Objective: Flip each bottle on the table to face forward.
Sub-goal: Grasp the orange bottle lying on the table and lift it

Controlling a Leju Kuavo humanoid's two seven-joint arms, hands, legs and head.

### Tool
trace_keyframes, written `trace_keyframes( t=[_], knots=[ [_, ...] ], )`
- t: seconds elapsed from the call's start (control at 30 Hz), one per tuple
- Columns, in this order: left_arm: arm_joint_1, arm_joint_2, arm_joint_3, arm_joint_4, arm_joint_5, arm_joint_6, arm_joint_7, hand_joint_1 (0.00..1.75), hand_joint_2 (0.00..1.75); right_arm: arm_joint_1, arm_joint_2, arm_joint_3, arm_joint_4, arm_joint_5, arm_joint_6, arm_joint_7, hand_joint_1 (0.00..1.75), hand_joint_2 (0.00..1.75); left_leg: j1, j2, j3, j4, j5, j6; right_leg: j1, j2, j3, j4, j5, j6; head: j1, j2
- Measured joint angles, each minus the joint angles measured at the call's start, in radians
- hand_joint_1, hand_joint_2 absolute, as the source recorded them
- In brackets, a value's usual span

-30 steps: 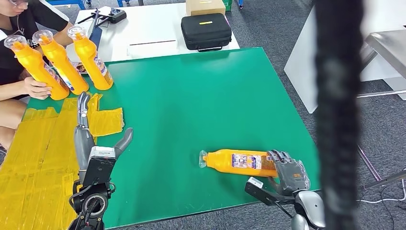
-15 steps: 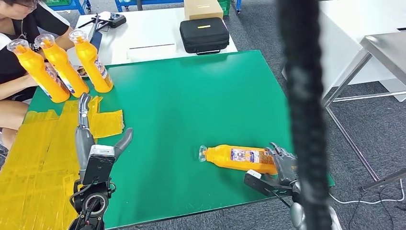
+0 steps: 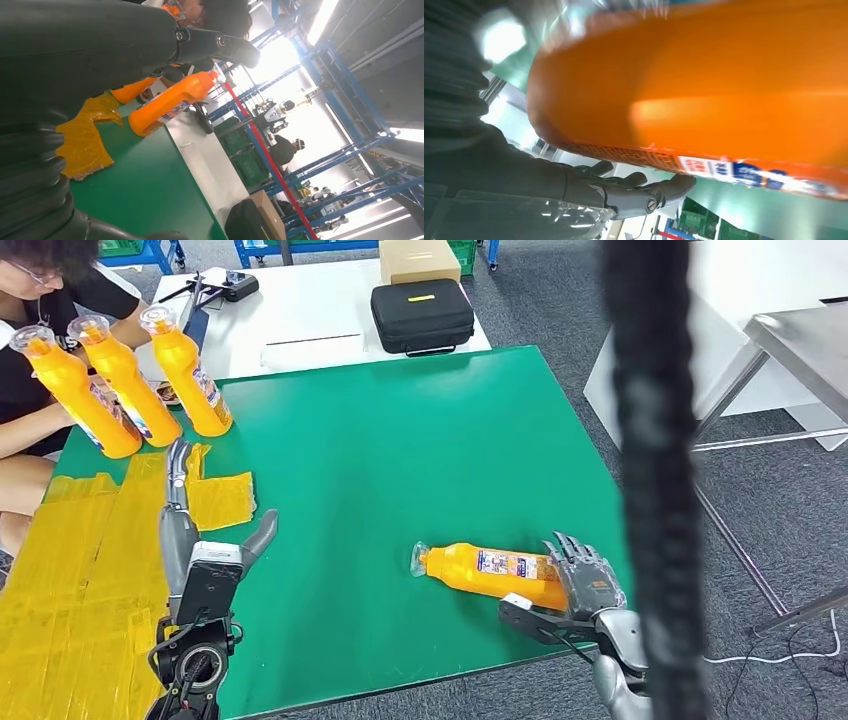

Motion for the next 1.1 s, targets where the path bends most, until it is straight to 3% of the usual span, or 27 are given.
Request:
trace_keyframes(
  t=[0.33, 0.5, 0.53, 0.63, 0.67, 0.97, 1.1],
  knots=[
    [0.004, 0.000, 0.004, 0.005, -0.003, 0.003, 0.000, 0.00, 1.75, -0.002, -0.028, 0.087, -0.025, 0.040, -0.016, 0.048, 0.00, 1.75, 0.000, 0.000, 0.001, 0.000, 0.001, -0.001, 0.000, 0.000, 0.002, 0.000, 0.001, 0.000, 0.000, 0.000],
    [0.008, 0.000, 0.008, 0.005, -0.008, -0.003, -0.006, 0.00, 1.75, -0.002, -0.035, 0.130, -0.046, 0.032, -0.051, 0.023, 0.00, 1.75, 0.000, 0.000, 0.000, 0.000, 0.001, 0.000, 0.000, 0.000, 0.001, 0.000, 0.002, 0.000, 0.000, 0.000],
    [0.008, 0.000, 0.009, 0.005, -0.008, -0.006, -0.008, 0.00, 1.75, -0.004, -0.036, 0.138, -0.047, 0.016, -0.046, 0.010, 0.20, 1.75, 0.000, 0.000, 0.000, 0.000, 0.002, 0.000, 0.000, 0.000, 0.001, 0.000, 0.002, 0.000, 0.000, 0.000],
    [0.005, 0.000, 0.009, 0.007, -0.005, -0.013, -0.013, 0.00, 1.75, -0.025, -0.037, 0.158, -0.027, -0.051, -0.012, -0.033, 1.47, 1.75, 0.000, 0.000, 0.000, 0.000, 0.002, 0.001, 0.000, 0.000, 0.000, 0.000, 0.002, 0.000, 0.000, 0.000],
    [0.003, -0.001, 0.009, 0.008, -0.003, -0.014, -0.014, 0.00, 1.75, -0.039, -0.037, 0.163, -0.008, -0.072, -0.001, -0.043, 1.71, 1.75, 0.000, 0.000, 0.000, 0.000, 0.002, 0.001, 0.000, 0.000, 0.000, 0.000, 0.002, 0.000, 0.000, 0.000],
    [-0.011, -0.001, 0.007, 0.022, 0.002, -0.016, -0.014, 0.00, 1.75, -0.156, -0.035, 0.173, 0.176, -0.148, 0.003, -0.072, 1.75, 1.75, 0.000, 0.000, 0.005, 0.000, -0.001, -0.001, 0.001, 0.000, 0.002, -0.002, -0.002, 0.000, 0.000, 0.000],
    [-0.015, -0.001, 0.005, 0.028, 0.003, -0.016, -0.014, 0.00, 1.75, -0.175, -0.032, 0.173, 0.212, -0.146, -0.002, -0.065, 1.75, 1.75, 0.000, 0.000, 0.013, 0.000, -0.006, 0.004, 0.001, 0.000, 0.003, -0.004, -0.005, 0.001, 0.000, 0.000]
  ],
)
